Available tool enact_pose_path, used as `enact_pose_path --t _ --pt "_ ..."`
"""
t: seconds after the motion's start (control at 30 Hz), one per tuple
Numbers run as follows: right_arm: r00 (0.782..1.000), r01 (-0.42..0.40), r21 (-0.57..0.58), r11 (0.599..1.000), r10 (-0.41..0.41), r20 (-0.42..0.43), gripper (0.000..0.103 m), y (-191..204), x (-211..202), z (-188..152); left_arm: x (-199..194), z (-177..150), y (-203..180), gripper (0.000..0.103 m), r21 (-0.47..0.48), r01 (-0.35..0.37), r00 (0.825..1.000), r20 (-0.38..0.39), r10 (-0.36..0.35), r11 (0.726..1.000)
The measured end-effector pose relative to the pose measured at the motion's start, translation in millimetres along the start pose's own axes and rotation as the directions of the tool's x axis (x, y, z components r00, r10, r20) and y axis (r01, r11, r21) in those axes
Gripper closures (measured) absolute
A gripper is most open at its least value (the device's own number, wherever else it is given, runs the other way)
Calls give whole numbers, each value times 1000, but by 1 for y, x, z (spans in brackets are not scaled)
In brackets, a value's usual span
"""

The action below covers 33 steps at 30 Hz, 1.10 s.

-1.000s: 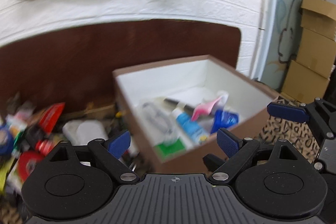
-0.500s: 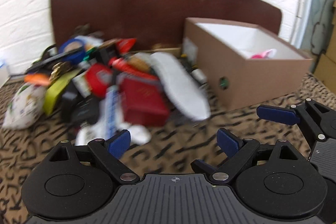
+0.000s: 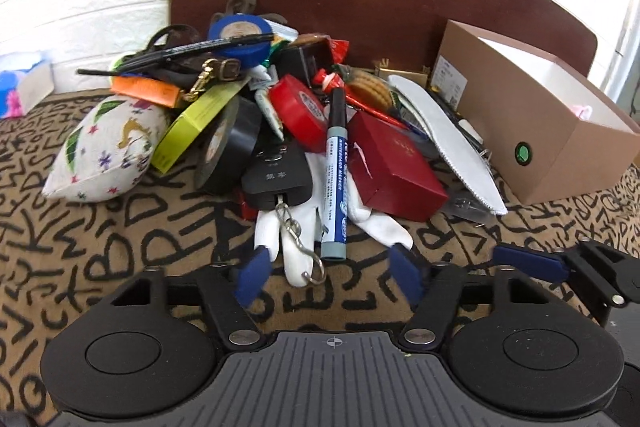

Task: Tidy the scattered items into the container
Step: 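Grasp the blue-capped whiteboard marker with the left gripper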

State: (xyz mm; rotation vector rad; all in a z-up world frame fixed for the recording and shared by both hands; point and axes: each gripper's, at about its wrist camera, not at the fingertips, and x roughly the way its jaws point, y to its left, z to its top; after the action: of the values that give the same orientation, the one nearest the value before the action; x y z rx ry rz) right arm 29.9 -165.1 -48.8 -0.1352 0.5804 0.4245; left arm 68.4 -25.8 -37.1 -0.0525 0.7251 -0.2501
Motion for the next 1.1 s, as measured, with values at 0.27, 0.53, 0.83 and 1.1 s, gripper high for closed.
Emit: enact_pose_path --t 0.27,0.53,0.83,1.1 --pt "999 43 -3 999 -43 14 30 -10 22 15 25 14 -3 42 29 38 999 1 -38 999" --pt "999 49 -3 999 -49 -8 28 -20 47 24 47 24 3 47 -3 85 996 -38 -85 996" --pt "999 24 -63 998 -26 -29 15 -35 71 35 54 32 14 48 -74 161 984 -66 -166 984" --pt "1000 9 -167 986 -13 -20 35 -28 71 36 54 35 6 51 -29 158 985 -65 -159 987"
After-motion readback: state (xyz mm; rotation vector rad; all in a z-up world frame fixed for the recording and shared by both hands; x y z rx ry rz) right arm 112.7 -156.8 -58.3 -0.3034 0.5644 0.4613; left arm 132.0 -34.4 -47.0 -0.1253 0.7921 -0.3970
